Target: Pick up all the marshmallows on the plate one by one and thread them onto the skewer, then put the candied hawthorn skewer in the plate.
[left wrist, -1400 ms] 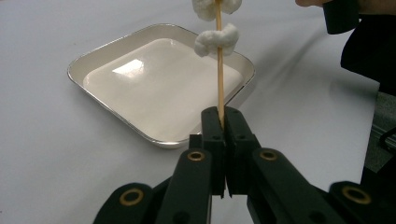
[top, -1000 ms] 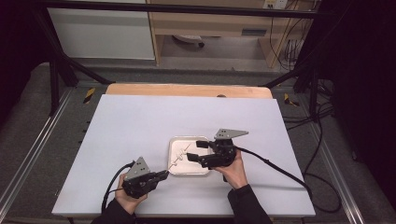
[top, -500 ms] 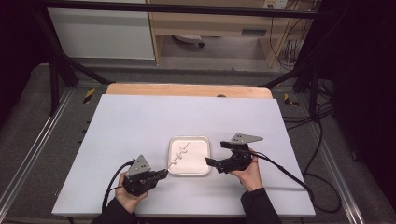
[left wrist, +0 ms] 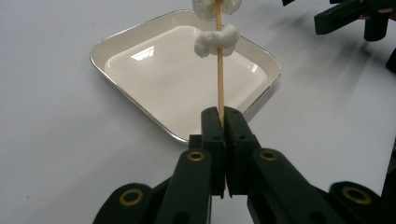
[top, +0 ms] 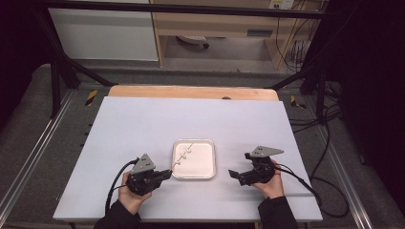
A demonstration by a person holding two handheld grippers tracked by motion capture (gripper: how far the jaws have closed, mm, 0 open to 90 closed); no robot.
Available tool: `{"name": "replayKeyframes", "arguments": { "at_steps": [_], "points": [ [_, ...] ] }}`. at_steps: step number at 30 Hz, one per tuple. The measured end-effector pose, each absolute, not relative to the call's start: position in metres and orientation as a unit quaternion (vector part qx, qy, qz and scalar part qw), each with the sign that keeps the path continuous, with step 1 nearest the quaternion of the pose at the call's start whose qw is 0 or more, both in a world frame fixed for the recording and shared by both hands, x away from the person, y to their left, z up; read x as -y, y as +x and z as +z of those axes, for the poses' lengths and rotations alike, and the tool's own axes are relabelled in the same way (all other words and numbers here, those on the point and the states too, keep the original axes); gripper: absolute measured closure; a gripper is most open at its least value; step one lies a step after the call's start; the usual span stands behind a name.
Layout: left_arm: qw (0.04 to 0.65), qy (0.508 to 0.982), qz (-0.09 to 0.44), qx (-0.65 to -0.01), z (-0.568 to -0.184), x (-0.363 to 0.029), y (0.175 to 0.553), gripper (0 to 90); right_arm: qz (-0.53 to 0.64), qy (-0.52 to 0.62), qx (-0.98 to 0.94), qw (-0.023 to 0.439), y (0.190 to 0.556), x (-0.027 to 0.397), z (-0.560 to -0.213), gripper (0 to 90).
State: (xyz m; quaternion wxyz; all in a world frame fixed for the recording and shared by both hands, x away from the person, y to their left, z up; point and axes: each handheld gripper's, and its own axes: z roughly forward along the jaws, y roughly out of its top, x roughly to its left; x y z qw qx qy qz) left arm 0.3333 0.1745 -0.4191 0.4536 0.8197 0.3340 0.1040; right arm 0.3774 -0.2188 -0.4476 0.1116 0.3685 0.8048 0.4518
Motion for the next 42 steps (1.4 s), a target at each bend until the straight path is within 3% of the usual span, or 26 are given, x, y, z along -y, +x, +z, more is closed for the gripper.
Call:
{"name": "replayKeyframes", "arguments": {
  "at_steps": [19, 42],
  "points": [
    [0.429, 0.821, 0.096, -0.363, -0.408, -0.147, 0.362, 88.1, 0.431, 0.375, -0.81, 0.133, 0.368, 0.238, -0.453, 0.5],
    [0.37, 0.831, 0.109, -0.402, -0.429, -0.115, 0.378, 88.1, 0.43, 0.374, -0.811, 0.133, 0.368, 0.24, -0.455, 0.5]
  ]
}}
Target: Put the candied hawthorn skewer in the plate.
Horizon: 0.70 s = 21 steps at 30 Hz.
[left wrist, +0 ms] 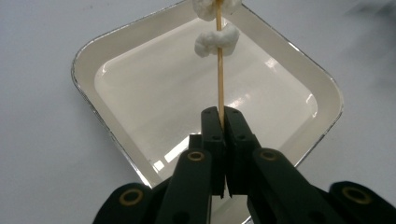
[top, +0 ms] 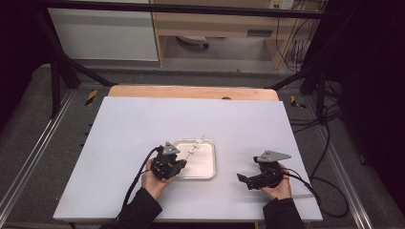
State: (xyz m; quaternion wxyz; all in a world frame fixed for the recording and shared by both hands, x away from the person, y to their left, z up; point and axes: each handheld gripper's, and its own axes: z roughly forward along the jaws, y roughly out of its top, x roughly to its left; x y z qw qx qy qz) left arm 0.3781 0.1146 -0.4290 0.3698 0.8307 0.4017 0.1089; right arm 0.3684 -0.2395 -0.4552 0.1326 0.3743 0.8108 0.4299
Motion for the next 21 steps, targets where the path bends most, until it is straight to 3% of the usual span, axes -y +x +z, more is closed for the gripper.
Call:
{"name": "replayKeyframes", "arguments": {
  "at_steps": [21],
  "points": [
    [0.315, 0.848, 0.117, -0.411, -0.438, -0.103, 0.378, 87.0, 0.433, 0.375, -0.81, 0.131, 0.368, 0.241, -0.455, 0.5]
  ]
}}
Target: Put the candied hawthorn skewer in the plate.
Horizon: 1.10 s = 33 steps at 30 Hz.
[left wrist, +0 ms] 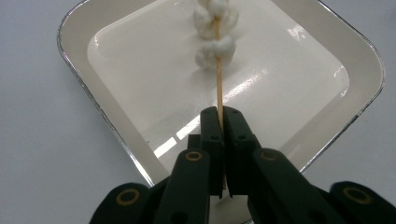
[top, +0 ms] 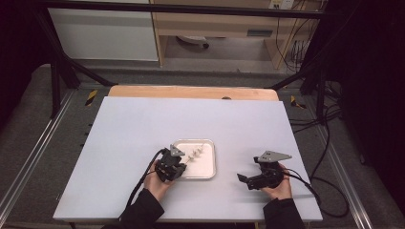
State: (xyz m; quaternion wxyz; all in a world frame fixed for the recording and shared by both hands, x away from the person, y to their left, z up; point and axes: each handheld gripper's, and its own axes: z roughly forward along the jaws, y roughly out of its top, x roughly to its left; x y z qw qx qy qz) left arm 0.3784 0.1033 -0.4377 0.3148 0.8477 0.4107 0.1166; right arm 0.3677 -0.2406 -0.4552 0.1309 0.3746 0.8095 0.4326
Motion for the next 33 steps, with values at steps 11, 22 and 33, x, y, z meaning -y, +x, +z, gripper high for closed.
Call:
{"name": "replayKeyframes", "arguments": {
  "at_steps": [11, 22, 33],
  "points": [
    [0.333, 0.855, 0.116, -0.38, -0.429, -0.112, 0.375, 69.8, 0.433, 0.376, -0.809, 0.132, 0.367, 0.241, -0.455, 0.5],
    [0.356, 0.859, 0.127, -0.346, -0.408, -0.142, 0.373, 38.5, 0.434, 0.378, -0.807, 0.131, 0.367, 0.242, -0.453, 0.5],
    [0.343, 0.857, 0.133, -0.361, -0.411, -0.183, 0.37, 20.1, 0.437, 0.379, -0.805, 0.134, 0.367, 0.244, -0.452, 0.5]
  ]
}}
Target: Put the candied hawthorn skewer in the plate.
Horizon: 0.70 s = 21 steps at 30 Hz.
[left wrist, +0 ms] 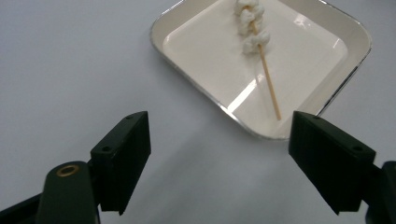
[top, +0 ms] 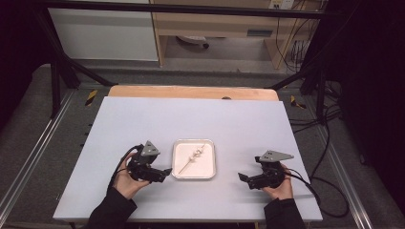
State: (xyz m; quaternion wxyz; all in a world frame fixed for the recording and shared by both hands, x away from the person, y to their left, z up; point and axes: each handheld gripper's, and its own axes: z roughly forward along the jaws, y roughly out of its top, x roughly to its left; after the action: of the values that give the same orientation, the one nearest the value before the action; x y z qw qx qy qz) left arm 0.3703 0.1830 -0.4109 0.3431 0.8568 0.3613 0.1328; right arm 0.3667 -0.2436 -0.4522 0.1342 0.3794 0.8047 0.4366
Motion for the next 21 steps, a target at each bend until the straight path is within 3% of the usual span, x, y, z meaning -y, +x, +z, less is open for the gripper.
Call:
{"name": "replayKeyframes", "arguments": {
  "at_steps": [9, 21],
  "points": [
    [0.342, 0.847, 0.142, -0.382, -0.424, -0.22, 0.363, 13.9, 0.436, 0.381, -0.805, 0.131, 0.366, 0.244, -0.453, 0.5],
    [0.37, 0.825, 0.135, -0.405, -0.444, -0.261, 0.351, 13.4, 0.427, 0.382, -0.811, 0.122, 0.364, 0.243, -0.457, 0.5]
  ]
}}
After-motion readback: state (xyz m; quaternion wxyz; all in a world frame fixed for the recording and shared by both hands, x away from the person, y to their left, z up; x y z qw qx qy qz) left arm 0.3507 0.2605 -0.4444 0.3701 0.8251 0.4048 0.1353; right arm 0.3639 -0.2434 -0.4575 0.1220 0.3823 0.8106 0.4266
